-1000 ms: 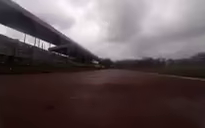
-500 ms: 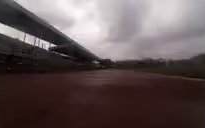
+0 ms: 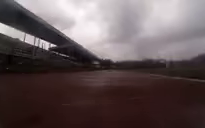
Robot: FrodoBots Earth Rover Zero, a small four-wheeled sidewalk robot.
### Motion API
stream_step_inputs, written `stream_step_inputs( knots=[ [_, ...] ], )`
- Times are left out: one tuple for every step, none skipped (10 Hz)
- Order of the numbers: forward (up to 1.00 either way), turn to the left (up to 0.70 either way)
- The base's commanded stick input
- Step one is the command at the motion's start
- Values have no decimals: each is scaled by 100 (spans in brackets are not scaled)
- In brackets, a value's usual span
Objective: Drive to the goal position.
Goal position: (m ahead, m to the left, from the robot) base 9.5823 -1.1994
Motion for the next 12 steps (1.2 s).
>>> stream_step_inputs(
  knots=[
    [50,0],
    [50,0],
    [50,0],
    [50,0],
    [50,0],
    [50,0],
    [50,0],
    [50,0],
    [50,0],
    [50,0],
    [50,0],
    [50,0]
  ],
)
